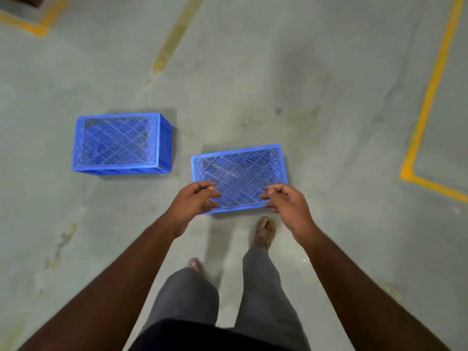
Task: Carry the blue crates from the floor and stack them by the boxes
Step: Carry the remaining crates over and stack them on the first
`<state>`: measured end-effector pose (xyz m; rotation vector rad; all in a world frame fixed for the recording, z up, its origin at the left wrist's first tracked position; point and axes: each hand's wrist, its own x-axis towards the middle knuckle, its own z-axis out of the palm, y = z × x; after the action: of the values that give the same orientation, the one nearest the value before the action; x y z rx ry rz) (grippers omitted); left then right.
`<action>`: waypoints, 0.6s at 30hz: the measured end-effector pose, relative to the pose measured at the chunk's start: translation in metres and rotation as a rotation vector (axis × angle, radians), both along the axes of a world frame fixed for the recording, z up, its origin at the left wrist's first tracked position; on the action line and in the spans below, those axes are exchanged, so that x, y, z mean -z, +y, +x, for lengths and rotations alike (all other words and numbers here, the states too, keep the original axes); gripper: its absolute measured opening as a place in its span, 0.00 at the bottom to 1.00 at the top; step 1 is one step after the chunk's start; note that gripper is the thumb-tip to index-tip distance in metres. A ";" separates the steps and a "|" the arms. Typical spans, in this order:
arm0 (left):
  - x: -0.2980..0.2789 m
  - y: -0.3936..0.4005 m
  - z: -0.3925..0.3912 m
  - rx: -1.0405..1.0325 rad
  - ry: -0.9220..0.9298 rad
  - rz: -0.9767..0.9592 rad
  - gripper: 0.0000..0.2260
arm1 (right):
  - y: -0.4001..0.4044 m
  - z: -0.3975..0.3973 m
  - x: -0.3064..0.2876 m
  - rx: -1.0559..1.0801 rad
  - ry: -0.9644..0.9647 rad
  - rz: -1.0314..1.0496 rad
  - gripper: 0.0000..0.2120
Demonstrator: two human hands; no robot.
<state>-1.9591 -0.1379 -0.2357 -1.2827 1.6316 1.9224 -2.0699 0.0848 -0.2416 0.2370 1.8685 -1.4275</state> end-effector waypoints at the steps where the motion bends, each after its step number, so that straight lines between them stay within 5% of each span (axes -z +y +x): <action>1: 0.020 -0.001 -0.021 0.032 -0.041 0.101 0.12 | 0.001 -0.026 0.021 -0.015 0.012 0.019 0.06; 4: 0.109 -0.007 -0.085 0.111 -0.108 0.202 0.14 | -0.004 -0.096 0.101 -0.028 0.063 0.039 0.05; 9: 0.290 -0.027 -0.171 0.055 -0.095 -0.038 0.06 | -0.032 -0.158 0.261 -0.124 0.058 0.077 0.06; 13: 0.411 -0.052 -0.187 0.277 -0.108 -0.503 0.24 | -0.051 -0.178 0.378 -0.344 0.118 0.206 0.02; 16: 0.477 -0.087 -0.181 0.665 -0.255 -0.798 0.45 | -0.060 -0.213 0.439 -0.823 0.394 0.410 0.39; 18: 0.500 -0.113 -0.175 0.802 -0.351 -0.907 0.50 | -0.068 -0.239 0.467 -1.080 0.573 0.601 0.57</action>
<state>-2.1338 -0.2509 -0.7360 -0.8692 2.3779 0.4517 -2.3090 0.0168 -0.7082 -0.8679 2.2503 -0.1708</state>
